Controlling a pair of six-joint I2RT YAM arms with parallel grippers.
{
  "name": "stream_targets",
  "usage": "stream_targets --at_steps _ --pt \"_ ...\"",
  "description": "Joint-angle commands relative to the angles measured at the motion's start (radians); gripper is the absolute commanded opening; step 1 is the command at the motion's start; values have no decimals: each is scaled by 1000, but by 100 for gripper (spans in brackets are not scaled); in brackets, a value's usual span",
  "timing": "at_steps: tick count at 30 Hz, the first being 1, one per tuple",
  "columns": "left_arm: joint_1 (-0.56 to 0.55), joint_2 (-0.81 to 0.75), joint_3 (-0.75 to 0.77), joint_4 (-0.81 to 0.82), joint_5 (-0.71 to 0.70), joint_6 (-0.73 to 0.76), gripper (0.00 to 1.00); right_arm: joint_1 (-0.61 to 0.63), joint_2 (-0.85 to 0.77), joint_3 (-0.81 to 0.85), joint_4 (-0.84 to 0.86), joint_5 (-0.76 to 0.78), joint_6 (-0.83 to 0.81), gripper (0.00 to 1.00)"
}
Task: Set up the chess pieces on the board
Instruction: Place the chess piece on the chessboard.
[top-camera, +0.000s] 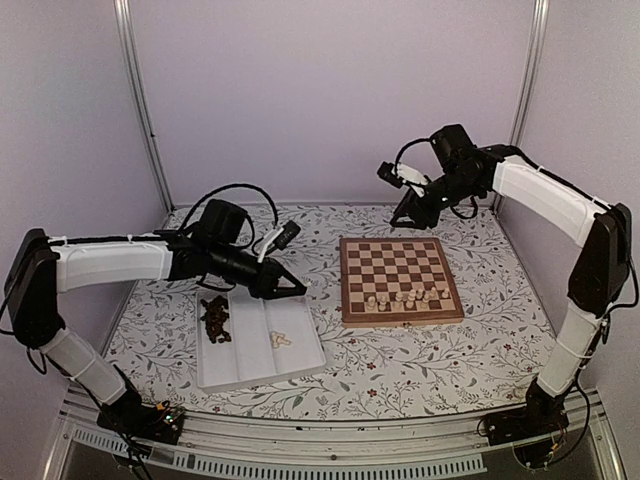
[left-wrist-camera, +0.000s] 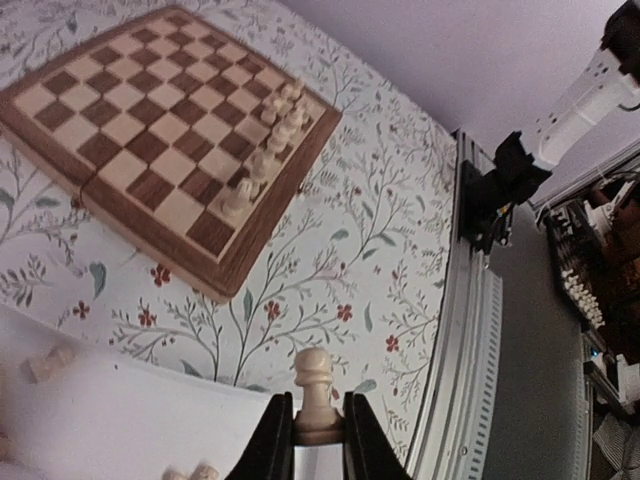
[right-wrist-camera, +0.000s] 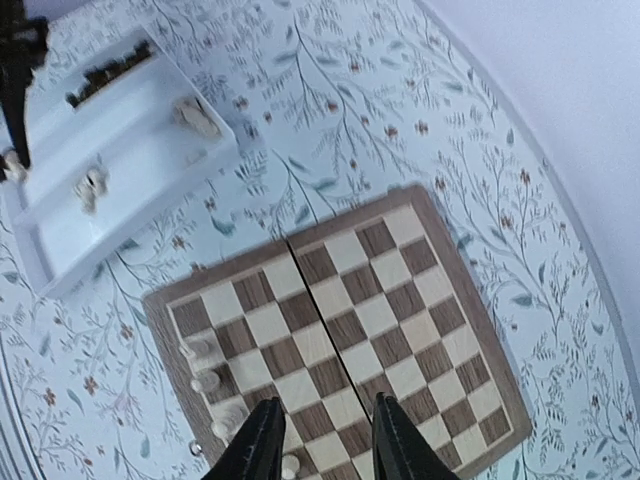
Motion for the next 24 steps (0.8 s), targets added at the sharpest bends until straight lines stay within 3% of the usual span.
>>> stream_targets --at_steps 1,4,7,14,24 --pt "-5 -110 -24 435 29 -205 14 -3 -101 -50 286 -413 206 35" --pt "-11 -154 -90 651 -33 -276 15 9 -77 -58 374 -639 386 35" --pt "-16 -159 -113 770 -74 -300 16 48 -33 -71 426 -737 516 39" --pt "-35 -100 -71 808 -65 -320 16 140 18 -56 471 -778 585 45" --pt "-59 -60 -47 809 -60 -317 16 184 70 -16 481 -812 607 40"
